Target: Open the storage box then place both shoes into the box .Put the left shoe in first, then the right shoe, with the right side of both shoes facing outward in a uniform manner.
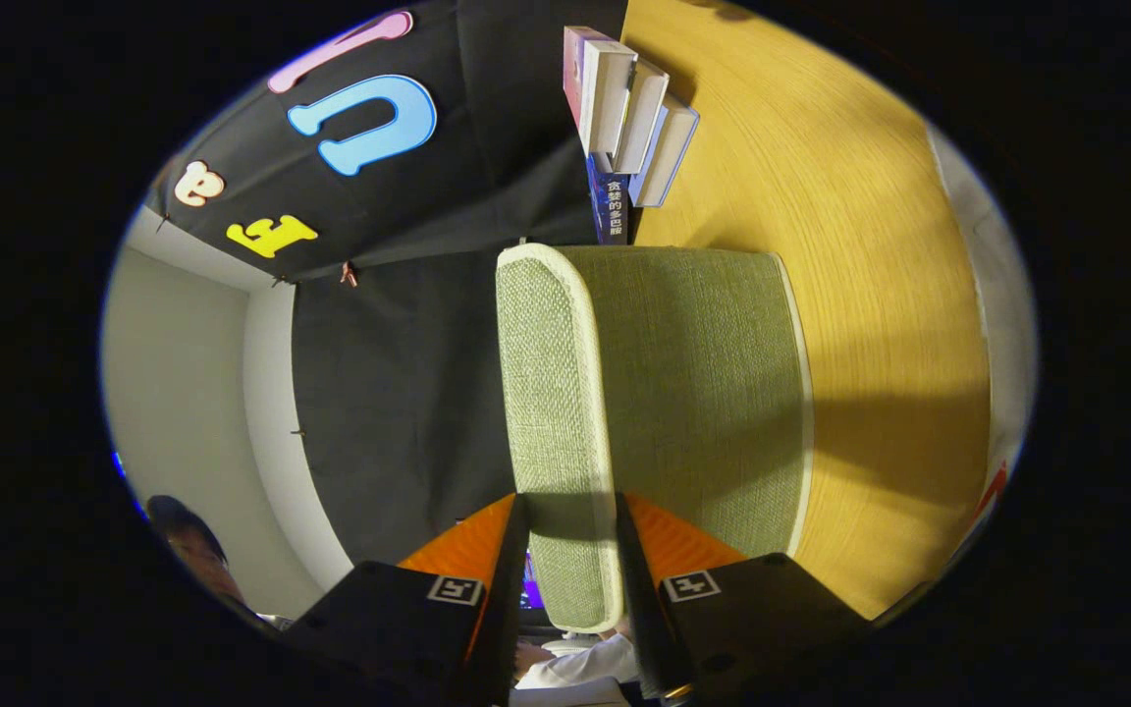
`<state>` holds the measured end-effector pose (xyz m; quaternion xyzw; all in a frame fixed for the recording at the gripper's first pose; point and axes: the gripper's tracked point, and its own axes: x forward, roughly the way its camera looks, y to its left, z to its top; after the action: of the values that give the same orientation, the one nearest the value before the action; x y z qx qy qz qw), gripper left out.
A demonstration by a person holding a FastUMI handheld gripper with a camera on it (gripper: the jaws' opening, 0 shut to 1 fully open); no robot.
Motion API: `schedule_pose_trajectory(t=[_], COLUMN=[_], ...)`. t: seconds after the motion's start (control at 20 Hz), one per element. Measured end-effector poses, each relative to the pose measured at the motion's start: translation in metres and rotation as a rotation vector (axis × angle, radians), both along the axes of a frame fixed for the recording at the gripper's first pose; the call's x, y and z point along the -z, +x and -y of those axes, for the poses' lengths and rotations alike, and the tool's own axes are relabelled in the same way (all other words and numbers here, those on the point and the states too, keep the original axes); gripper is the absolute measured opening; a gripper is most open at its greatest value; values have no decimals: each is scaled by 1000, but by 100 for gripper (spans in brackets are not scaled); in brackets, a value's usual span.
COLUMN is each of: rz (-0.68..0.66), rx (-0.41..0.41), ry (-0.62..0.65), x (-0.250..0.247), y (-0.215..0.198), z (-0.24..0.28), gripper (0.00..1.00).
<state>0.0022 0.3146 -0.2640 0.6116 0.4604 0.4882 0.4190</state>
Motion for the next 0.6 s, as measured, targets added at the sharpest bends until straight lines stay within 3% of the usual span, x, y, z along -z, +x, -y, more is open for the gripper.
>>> schedule_pose_trajectory(t=[0.1, 0.3, 0.6], rz=[63, 78, 161], rx=[60, 68, 133], ry=[4, -45, -7], x=[-10, -20, -111], y=[5, 7, 18], z=[8, 7, 5], gripper=[6, 5, 5])
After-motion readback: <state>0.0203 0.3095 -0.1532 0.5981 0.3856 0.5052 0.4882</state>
